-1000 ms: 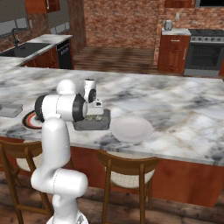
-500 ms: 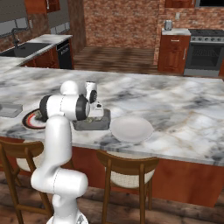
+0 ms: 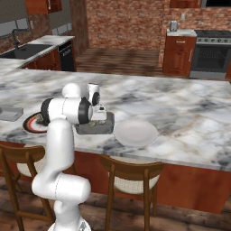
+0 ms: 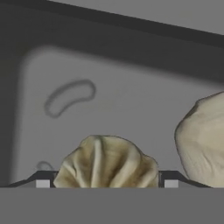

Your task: Place two dumplings into each of the tupperware containers and then place the containers in the fridge.

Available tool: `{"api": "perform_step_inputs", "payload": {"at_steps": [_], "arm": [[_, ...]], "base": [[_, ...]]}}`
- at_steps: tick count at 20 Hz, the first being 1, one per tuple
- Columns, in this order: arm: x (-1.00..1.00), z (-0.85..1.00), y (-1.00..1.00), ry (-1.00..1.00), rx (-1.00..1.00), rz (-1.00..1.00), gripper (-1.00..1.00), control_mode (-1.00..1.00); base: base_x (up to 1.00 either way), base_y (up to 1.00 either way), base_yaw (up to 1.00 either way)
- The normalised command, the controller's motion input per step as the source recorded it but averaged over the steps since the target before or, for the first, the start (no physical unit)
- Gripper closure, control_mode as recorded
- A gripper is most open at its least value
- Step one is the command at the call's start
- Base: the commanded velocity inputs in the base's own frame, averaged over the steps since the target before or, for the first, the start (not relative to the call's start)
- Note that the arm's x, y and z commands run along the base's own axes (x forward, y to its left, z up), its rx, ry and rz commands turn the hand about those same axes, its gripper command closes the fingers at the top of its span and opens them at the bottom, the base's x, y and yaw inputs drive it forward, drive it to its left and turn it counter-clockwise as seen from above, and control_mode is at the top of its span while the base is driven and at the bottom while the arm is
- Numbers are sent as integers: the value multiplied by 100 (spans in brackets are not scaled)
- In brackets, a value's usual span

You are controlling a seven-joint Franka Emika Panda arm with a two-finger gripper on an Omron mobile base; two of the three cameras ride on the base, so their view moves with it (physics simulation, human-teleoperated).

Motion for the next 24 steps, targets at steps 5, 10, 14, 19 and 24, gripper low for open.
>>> {"api": "perform_step_inputs", "payload": {"at_steps": [5, 10, 14, 19, 24], "arm": [[0, 4, -1, 0, 0, 0, -100, -100], [-2, 36, -10, 0, 0, 0, -100, -100], [-13, 56, -41, 0, 0, 0, -100, -100], [21, 28, -75, 2, 5, -2, -100, -100], [33, 1, -70, 0, 8, 0, -100, -100]], "base": [[0, 0, 0], [0, 0, 0], [0, 0, 0], [0, 0, 0], [0, 0, 0]]}}
